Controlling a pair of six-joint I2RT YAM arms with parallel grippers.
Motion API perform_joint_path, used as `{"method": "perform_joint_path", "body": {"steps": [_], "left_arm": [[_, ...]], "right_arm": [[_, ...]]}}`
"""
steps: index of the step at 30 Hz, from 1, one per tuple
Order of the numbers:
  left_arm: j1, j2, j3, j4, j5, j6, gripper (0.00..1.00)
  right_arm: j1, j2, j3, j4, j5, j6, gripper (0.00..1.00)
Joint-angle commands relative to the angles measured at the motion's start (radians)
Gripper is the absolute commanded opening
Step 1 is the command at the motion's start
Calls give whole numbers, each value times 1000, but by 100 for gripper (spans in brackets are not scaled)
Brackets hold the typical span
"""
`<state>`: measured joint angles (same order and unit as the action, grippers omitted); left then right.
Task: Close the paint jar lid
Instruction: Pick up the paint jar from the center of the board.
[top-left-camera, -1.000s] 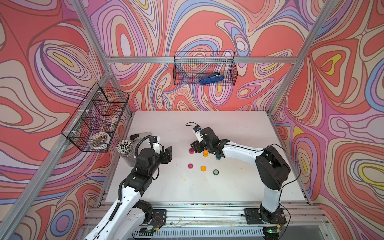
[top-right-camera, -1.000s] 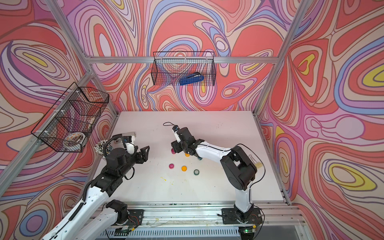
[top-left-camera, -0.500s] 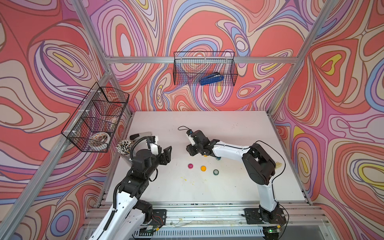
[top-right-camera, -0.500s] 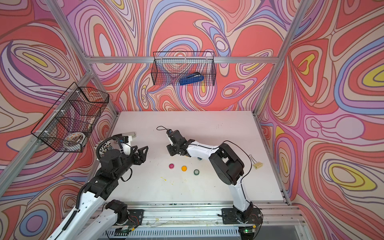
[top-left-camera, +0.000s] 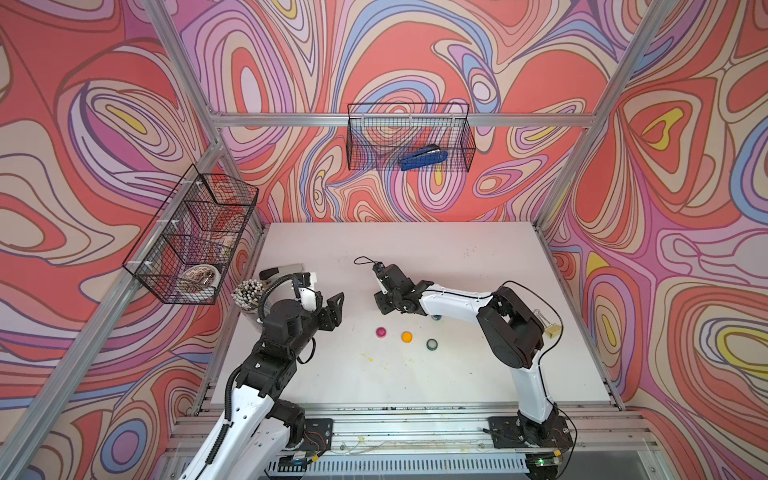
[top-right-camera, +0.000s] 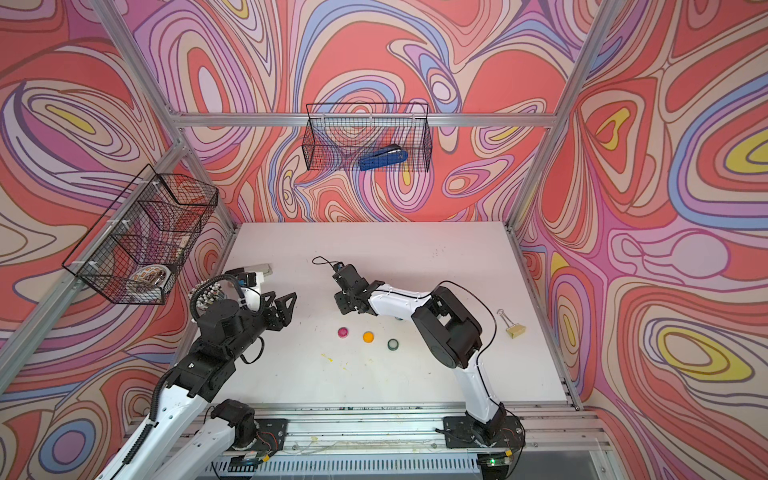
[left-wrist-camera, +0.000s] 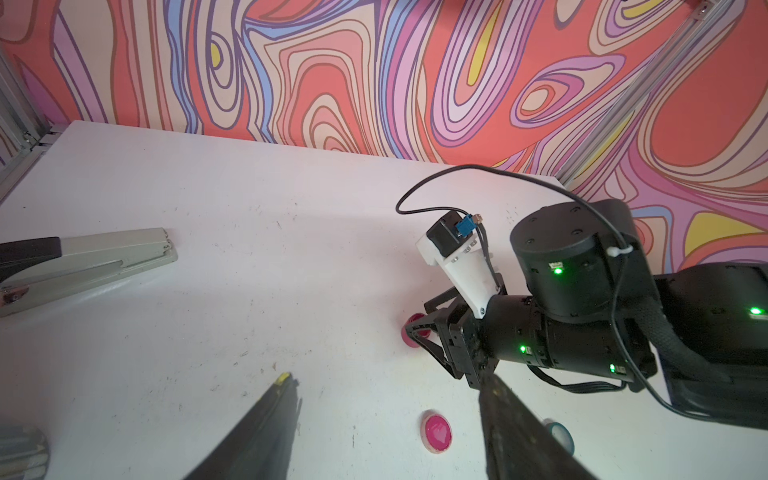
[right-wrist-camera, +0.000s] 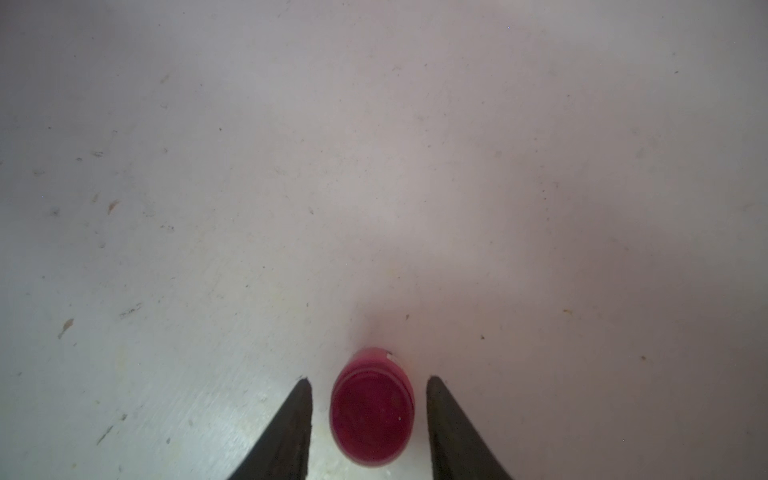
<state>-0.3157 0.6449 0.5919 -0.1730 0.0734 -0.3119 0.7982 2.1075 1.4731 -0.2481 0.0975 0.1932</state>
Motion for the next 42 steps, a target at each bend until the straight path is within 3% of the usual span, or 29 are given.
{"method": "perform_joint_path", "body": {"steps": [1, 20, 30, 42], "left_arm": [[-5, -5, -6, 9, 13, -16, 71], [-5, -7, -24, 30, 20, -21, 71], [-4, 10, -35, 46, 16, -26, 71], [-5, 144, -103, 303, 150, 30, 71]], "right_arm": [[5, 25, 26, -13, 15, 14, 46], [5, 49, 22, -25, 4, 26, 31], [6, 43, 23, -36, 19, 20, 30], [0, -8, 145, -211, -75, -44, 30]]}}
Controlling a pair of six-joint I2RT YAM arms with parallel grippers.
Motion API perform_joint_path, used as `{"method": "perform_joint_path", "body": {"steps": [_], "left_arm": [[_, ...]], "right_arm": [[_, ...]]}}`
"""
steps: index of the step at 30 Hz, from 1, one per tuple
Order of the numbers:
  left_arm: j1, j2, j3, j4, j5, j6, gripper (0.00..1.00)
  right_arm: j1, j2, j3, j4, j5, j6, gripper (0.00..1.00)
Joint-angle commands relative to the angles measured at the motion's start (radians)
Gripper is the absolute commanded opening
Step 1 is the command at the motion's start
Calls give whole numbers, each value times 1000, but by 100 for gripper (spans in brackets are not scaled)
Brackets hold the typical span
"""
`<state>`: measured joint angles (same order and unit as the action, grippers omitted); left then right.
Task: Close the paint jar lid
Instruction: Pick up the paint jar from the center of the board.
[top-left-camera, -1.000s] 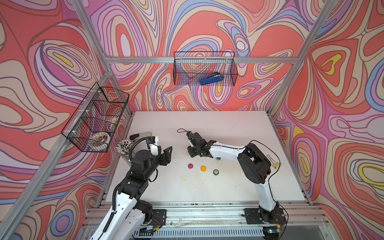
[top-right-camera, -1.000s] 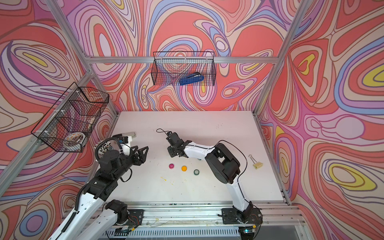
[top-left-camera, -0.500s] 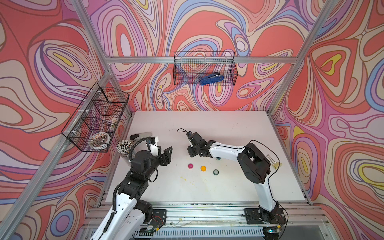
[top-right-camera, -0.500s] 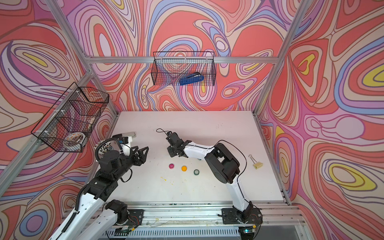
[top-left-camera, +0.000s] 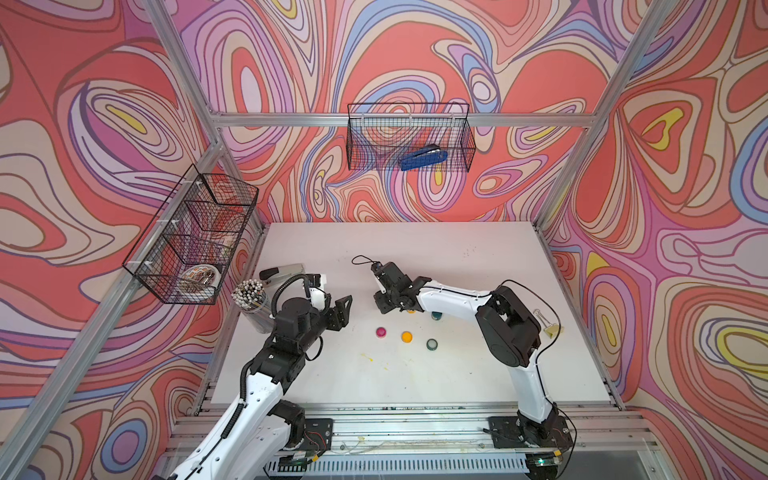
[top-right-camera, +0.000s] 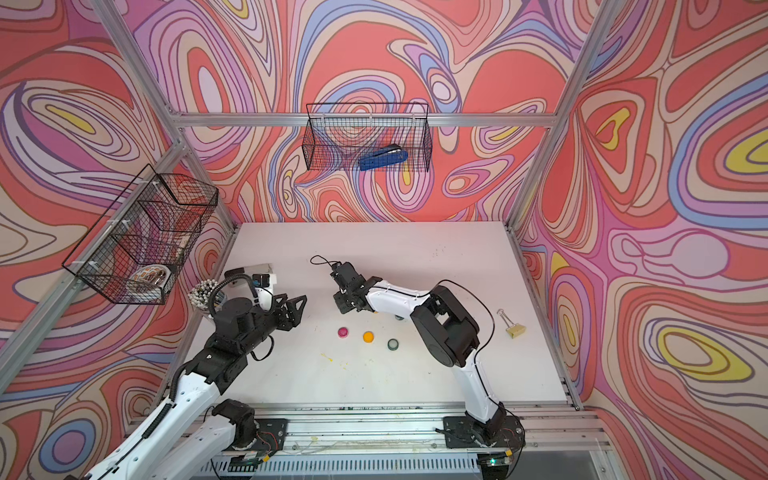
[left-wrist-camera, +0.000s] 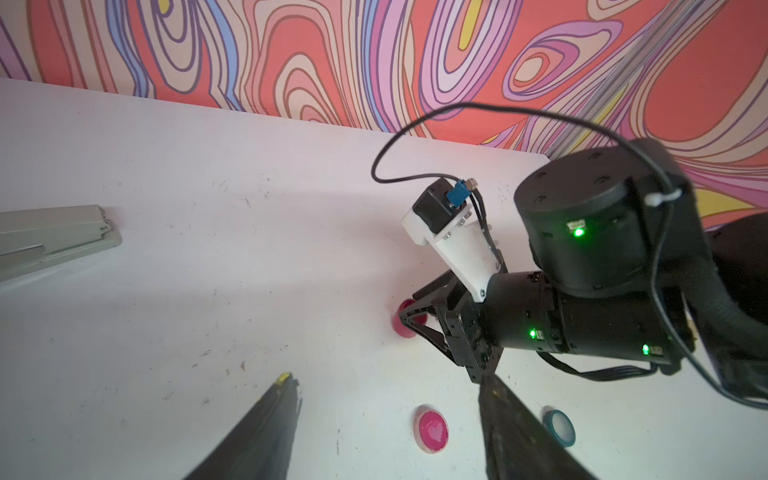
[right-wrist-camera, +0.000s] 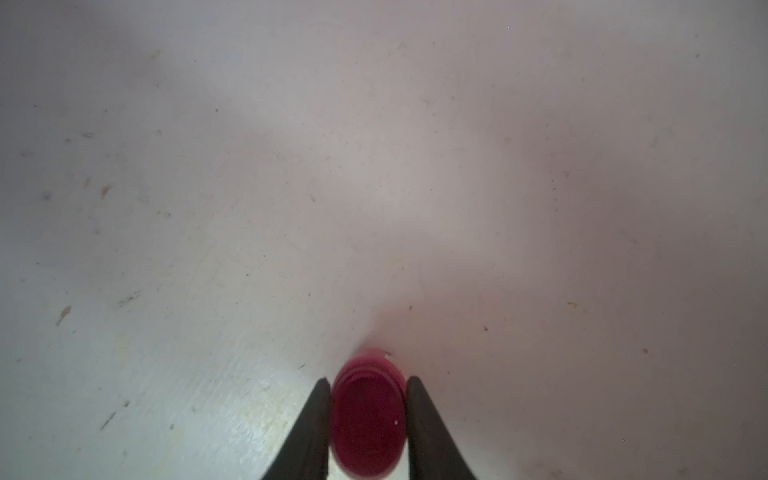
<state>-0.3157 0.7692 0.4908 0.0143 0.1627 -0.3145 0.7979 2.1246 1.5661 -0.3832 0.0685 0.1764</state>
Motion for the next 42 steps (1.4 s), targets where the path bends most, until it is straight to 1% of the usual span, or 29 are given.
{"method": "perform_joint_path", "body": {"steps": [1, 3, 6, 10, 12, 15, 19, 23, 27, 31, 35, 39, 42], "left_arm": [[-5, 34, 4, 127, 83, 52, 71], [-4, 58, 5, 162, 121, 80, 71], [-4, 81, -27, 266, 179, 103, 70], [-4, 120, -103, 464, 246, 160, 70], [-4, 137, -149, 568, 268, 197, 69], [-5, 163, -202, 694, 267, 228, 67], [-6, 248, -193, 722, 275, 272, 65], [-12, 329, -190, 821, 272, 286, 64], [-14, 378, -165, 832, 260, 327, 64], [-15, 434, -160, 926, 255, 319, 63], [-17, 485, -146, 951, 254, 329, 61], [-21, 522, -144, 1019, 248, 318, 59], [-28, 541, -129, 1028, 247, 320, 58]], "right_arm": [[-1, -29, 68, -98, -58, -33, 30], [-6, -43, 87, -123, -80, -41, 30], [-18, -71, 115, -164, -113, -52, 30], [-26, -106, 169, -226, -140, -83, 30], [-25, -118, 193, -251, -150, -95, 30], [-25, -134, 224, -284, -165, -101, 30], [-26, -167, 225, -281, -208, -101, 30], [-26, -186, 239, -282, -236, -101, 29], [-25, -198, 244, -270, -267, -92, 29], [-20, -195, 250, -261, -293, -83, 29], [-11, -193, 265, -262, -297, -83, 29], [-2, -192, 278, -266, -304, -84, 28], [1, -190, 282, -263, -314, -83, 28]]}}
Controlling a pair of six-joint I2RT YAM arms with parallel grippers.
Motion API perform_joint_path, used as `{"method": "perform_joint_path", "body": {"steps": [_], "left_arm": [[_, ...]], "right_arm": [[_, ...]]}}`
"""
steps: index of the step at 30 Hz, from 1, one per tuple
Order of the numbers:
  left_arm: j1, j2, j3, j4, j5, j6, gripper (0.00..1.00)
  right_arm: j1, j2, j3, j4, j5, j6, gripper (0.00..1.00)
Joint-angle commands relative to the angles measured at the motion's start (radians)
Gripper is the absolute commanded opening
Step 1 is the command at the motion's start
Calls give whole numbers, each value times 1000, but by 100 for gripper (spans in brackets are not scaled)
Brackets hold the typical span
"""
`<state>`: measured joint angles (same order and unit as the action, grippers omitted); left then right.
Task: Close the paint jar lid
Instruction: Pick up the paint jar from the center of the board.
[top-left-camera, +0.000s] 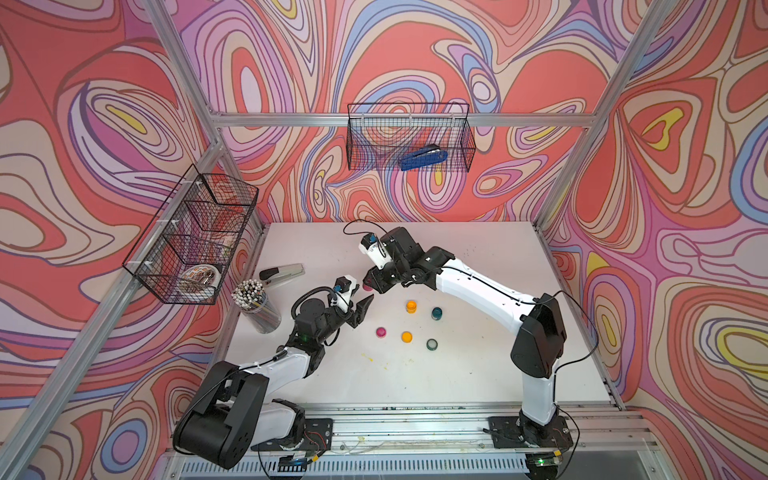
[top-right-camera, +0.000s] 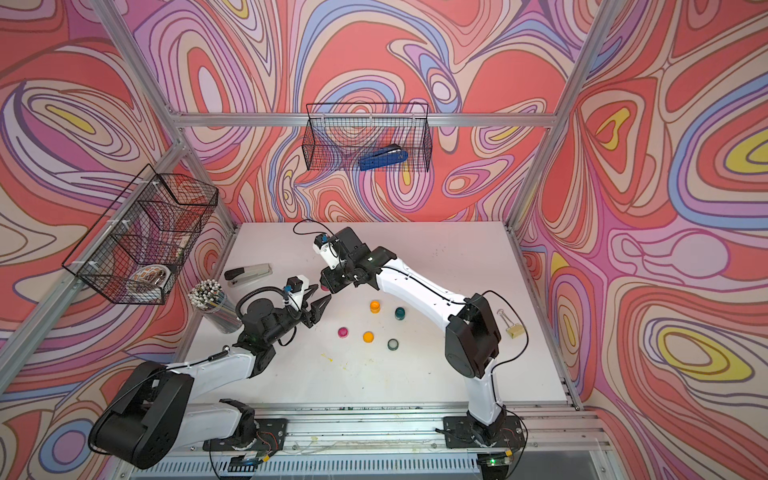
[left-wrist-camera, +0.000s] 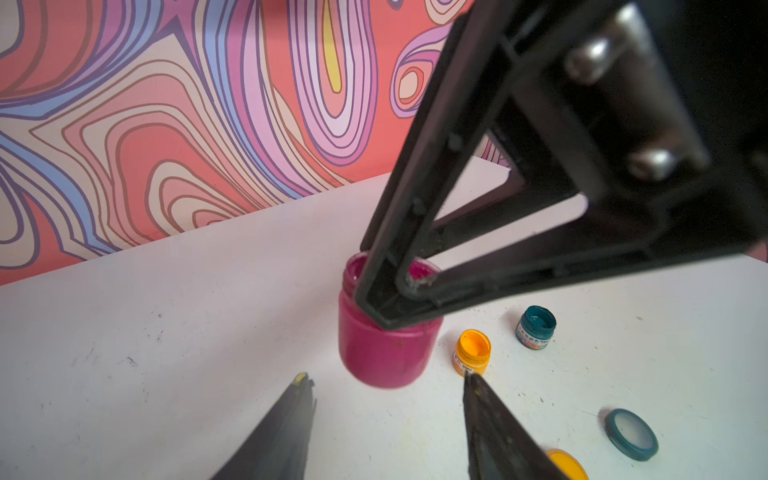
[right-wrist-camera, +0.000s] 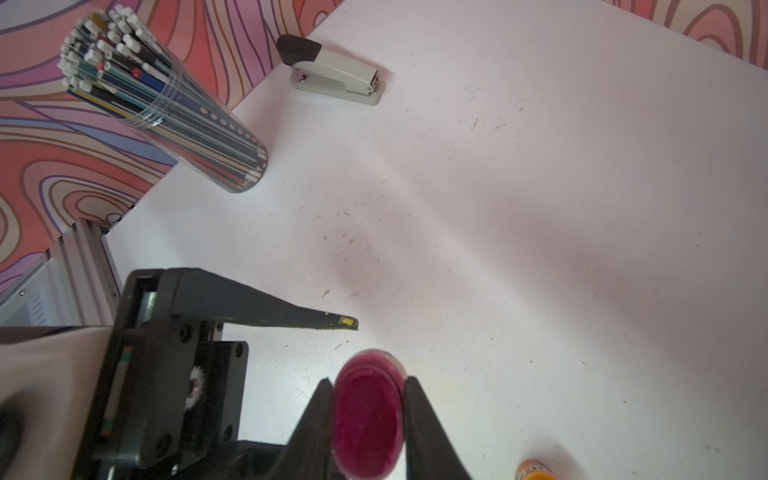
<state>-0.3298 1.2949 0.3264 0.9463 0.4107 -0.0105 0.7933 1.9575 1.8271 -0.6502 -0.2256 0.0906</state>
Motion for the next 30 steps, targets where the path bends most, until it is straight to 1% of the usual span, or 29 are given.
{"method": "perform_joint_path", "body": {"steps": [1, 5, 10, 14, 17, 23, 30], "left_arm": [[-16, 20, 39, 102, -5, 17, 57], [-27, 22, 49, 111, -15, 18, 54], [-34, 10, 69, 46, -9, 40, 48], [-37, -9, 72, 2, -13, 59, 44], [-36, -25, 71, -33, -18, 77, 44], [-38, -36, 69, -41, -31, 86, 45], [-38, -38, 71, -68, -38, 99, 49]], "right_arm": [[6, -23, 23, 3, -22, 3, 28], [10, -21, 23, 3, -18, 3, 28], [11, -22, 26, 4, -15, 4, 28], [10, -26, 28, 4, -16, 1, 28], [10, -30, 32, 3, -17, 2, 28], [14, -30, 38, 2, -17, 2, 27], [15, -39, 37, 2, -8, 1, 27]]}}
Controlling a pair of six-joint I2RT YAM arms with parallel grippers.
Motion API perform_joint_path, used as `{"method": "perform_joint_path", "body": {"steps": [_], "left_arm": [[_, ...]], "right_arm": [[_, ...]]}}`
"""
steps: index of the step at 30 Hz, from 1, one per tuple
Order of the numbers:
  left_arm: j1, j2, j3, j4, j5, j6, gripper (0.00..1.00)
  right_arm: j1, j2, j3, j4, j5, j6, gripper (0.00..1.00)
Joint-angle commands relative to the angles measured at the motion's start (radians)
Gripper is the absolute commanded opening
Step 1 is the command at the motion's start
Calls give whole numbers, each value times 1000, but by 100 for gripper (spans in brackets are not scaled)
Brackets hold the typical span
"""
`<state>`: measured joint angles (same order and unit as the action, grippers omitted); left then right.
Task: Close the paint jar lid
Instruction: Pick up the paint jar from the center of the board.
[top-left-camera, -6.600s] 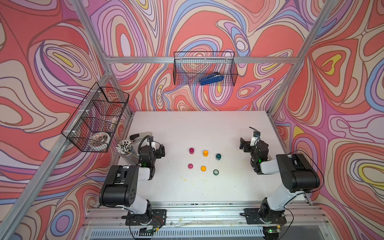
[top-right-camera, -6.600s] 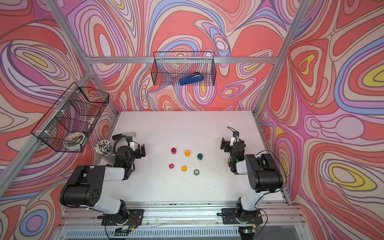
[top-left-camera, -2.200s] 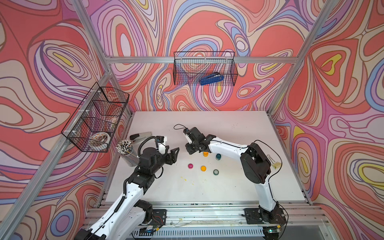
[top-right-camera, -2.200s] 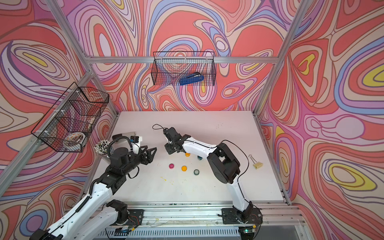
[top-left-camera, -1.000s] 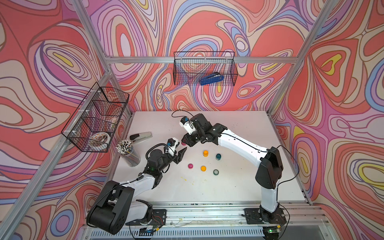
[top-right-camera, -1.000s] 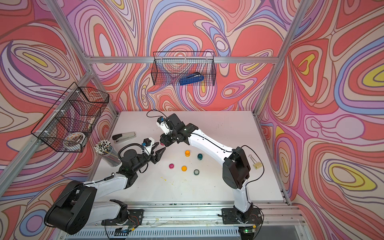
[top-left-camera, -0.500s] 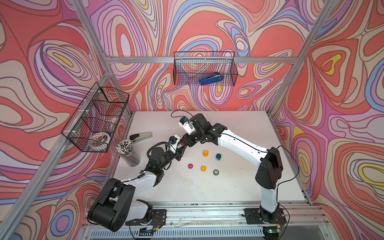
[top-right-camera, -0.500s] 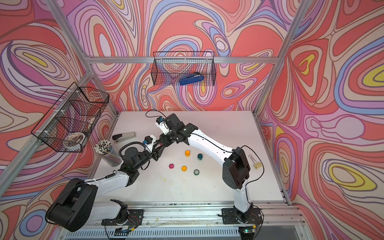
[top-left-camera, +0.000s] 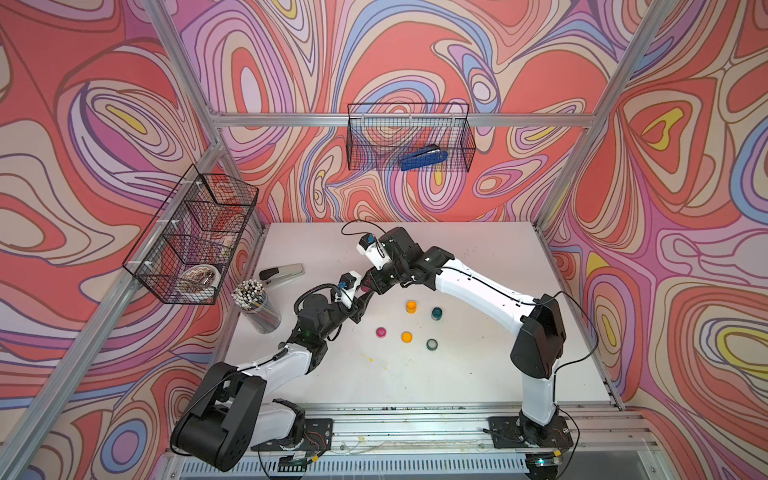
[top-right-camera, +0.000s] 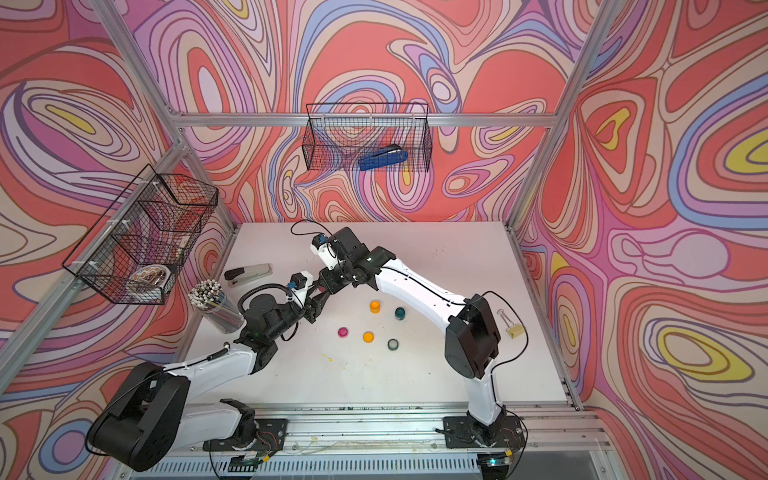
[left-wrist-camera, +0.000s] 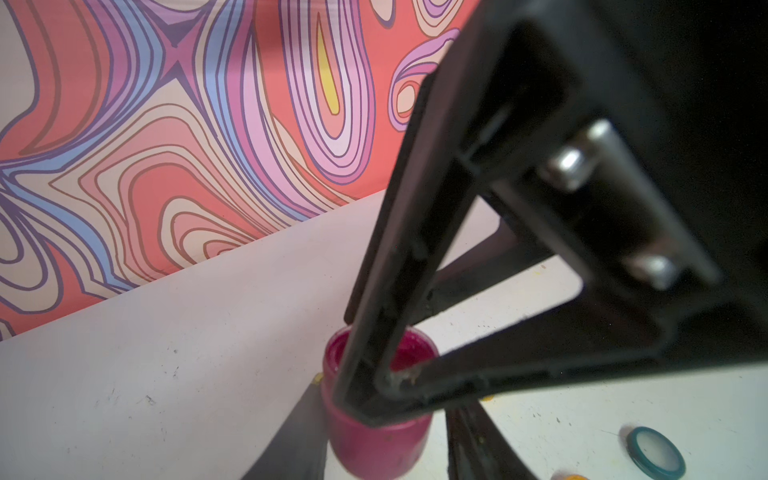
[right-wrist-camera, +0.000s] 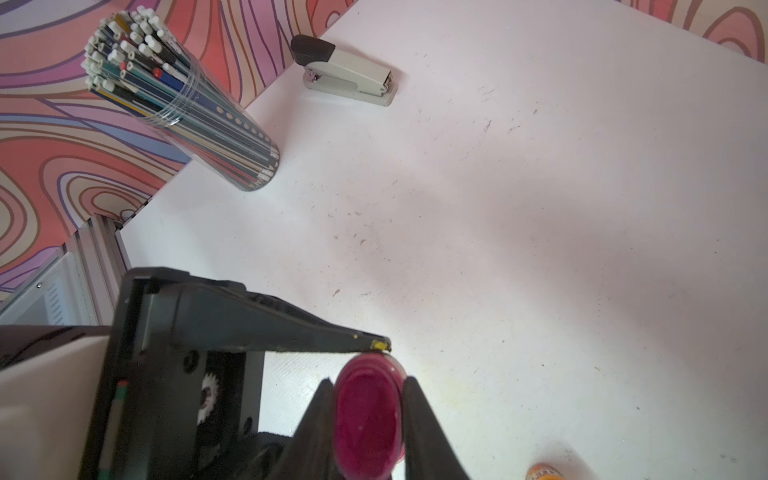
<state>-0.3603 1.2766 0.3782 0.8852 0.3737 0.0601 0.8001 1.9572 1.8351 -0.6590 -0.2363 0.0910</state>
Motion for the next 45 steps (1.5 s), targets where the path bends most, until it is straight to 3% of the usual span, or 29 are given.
{"method": "perform_joint_path", "body": {"steps": [1, 10, 29, 36, 42, 45], "left_arm": [[-8, -20, 19, -12, 0, 30, 50], [-6, -33, 13, -6, -15, 38, 47], [-7, -45, 11, -11, -11, 40, 29], [-7, -65, -3, -32, -33, 37, 29], [-8, -88, -49, -54, -93, 11, 29], [-7, -145, -88, -66, -133, -20, 29]], "right_arm": [[7, -40, 27, 11, 5, 2, 27], [9, -41, 28, 12, 3, 1, 27], [13, -53, 19, 26, 12, 0, 27], [12, -79, -9, 52, 70, 11, 62], [11, -159, -84, 80, 196, 4, 66], [14, -227, -181, 89, 269, -2, 62]]}}
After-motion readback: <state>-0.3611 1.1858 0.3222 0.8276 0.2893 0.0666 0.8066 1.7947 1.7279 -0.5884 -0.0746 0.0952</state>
